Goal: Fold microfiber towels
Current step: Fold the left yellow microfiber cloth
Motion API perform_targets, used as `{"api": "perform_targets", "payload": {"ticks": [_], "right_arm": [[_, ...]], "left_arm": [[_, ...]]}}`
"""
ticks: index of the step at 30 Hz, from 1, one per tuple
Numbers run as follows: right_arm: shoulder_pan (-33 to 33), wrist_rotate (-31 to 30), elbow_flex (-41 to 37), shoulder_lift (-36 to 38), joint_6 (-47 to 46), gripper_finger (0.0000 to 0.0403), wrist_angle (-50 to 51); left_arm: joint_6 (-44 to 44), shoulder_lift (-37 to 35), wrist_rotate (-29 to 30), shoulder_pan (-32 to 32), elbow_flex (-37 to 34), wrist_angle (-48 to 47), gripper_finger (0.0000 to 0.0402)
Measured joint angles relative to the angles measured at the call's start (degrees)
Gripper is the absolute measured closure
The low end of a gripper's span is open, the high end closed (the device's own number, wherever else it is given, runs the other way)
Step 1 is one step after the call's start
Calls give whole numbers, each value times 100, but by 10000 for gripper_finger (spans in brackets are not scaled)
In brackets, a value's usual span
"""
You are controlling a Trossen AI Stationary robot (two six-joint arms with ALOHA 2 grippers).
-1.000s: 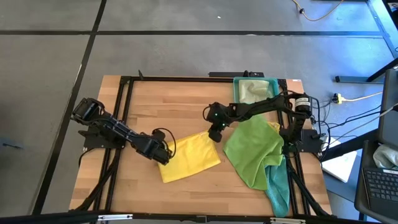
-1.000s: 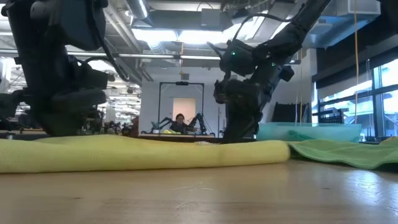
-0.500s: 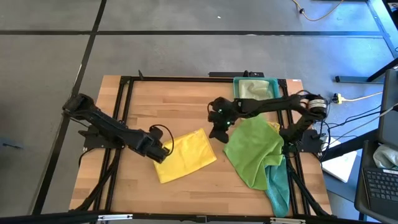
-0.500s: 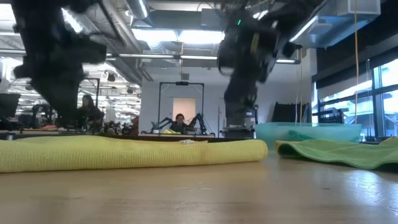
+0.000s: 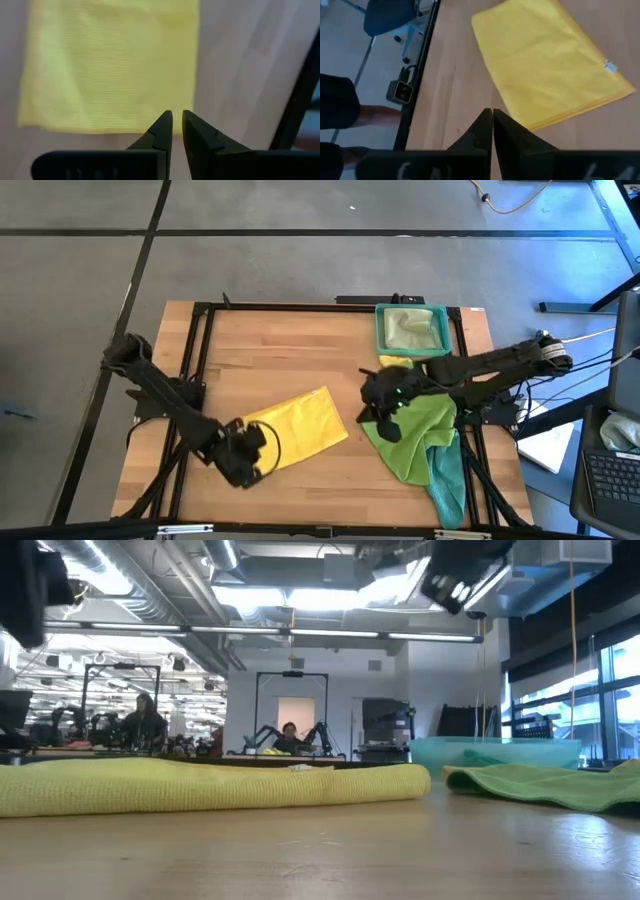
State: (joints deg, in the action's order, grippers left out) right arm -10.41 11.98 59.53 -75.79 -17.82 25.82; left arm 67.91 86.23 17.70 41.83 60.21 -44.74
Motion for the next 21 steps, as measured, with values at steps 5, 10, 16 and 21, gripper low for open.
{"api": "perform_targets", "payload": {"ticks": [5, 10, 16, 21], "right_arm": [[-609, -653, 0, 190, -362, 383, 367], [-1005, -994, -2, 282, -633, 363, 440], [-1292, -1228, -2, 282, -733, 344, 440], [-1349, -1311, -2, 282, -760, 343, 438]], "left_arm": [[-542, 816, -102, 209, 387, 430, 356], [-359, 1184, -228, 164, 395, 849, 293], [-163, 1380, -346, 119, 395, 718, 231], [-226, 1757, -967, 93, 395, 951, 220]]}}
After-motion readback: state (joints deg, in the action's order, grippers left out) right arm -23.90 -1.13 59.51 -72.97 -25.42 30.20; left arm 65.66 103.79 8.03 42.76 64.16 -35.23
